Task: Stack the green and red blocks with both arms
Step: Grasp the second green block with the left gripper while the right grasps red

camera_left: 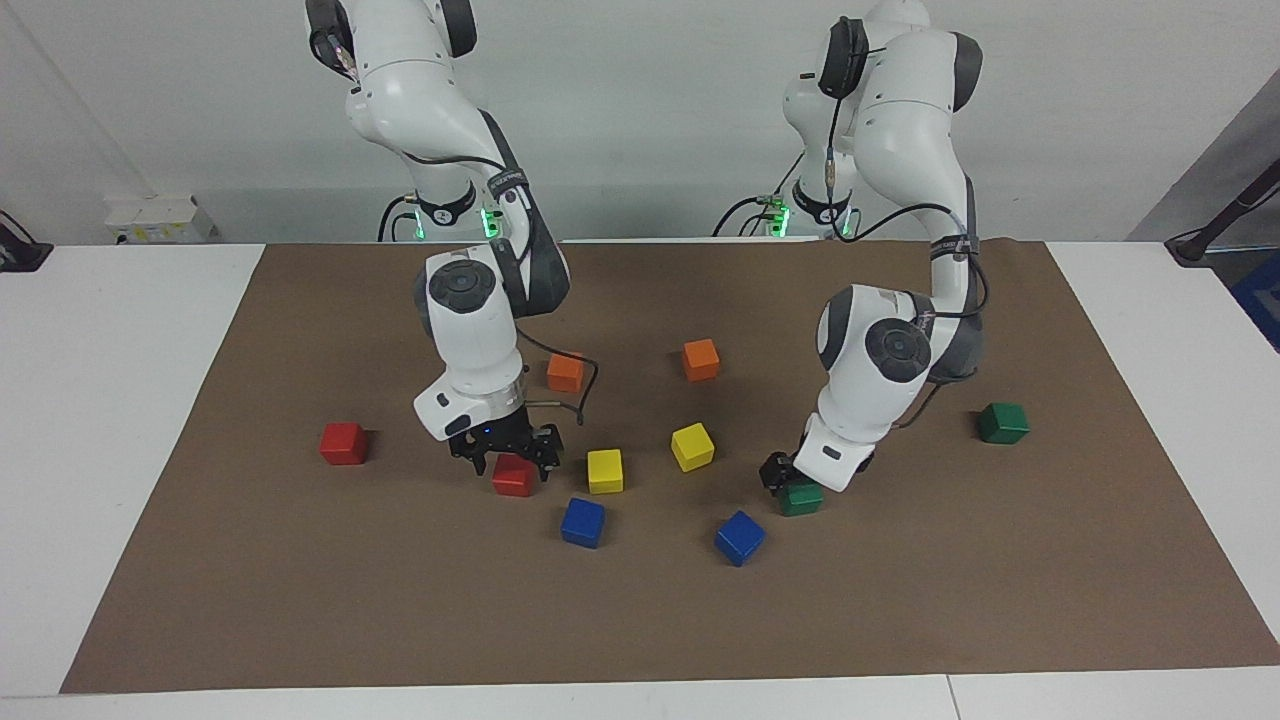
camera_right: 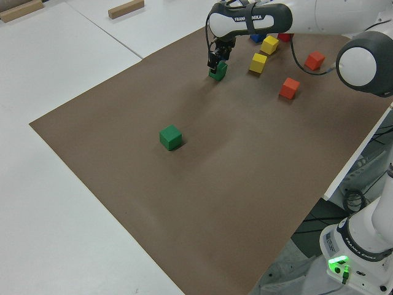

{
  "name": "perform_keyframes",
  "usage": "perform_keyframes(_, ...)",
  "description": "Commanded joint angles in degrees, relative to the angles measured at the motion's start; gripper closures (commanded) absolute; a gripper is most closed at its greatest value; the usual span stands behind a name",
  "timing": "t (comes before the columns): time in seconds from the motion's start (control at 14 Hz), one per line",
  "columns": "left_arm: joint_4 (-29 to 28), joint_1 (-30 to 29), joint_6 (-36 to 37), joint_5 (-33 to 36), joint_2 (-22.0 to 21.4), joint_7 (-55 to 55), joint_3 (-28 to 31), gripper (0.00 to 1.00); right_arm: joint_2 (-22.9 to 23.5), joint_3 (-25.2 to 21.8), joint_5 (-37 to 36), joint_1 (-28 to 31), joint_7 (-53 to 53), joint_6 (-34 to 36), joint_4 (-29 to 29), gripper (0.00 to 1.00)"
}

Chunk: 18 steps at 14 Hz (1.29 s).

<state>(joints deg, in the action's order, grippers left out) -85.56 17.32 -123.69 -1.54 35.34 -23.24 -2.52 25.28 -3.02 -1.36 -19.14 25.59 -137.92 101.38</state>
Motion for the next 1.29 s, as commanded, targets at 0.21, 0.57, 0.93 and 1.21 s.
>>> perform_keyframes(0.21, 1.9, 0.9, -0.8, 2.9, 1.6, -1.2, 1.2, 0.08, -1.9, 0.1, -0.7, 0.5, -2.6, -6.2, 7.5, 0.0)
perform_keyframes(0.57, 1.4, 1.1, -0.7, 3.9, 1.4, -0.9, 1.2, 1.0, -2.0, 0.1, -0.6, 0.5, -2.6, -5.8, 7.8, 0.88)
perform_keyframes(0.93, 2.3, 0.0, 4.5, 3.6, -1.0, -0.7, 1.5, 1.0, -5.1, 0.0, -0.6, 3.9, -4.1, 8.9, 1.4, 1.0)
perform_keyframes(1.21, -2.0, -5.8, 7.1, 3.4, -8.9, 3.7, 1.1, 1.0, -16.8, 0.0, -0.4, 10.4, -15.4, 18.2, 6.4, 1.0)
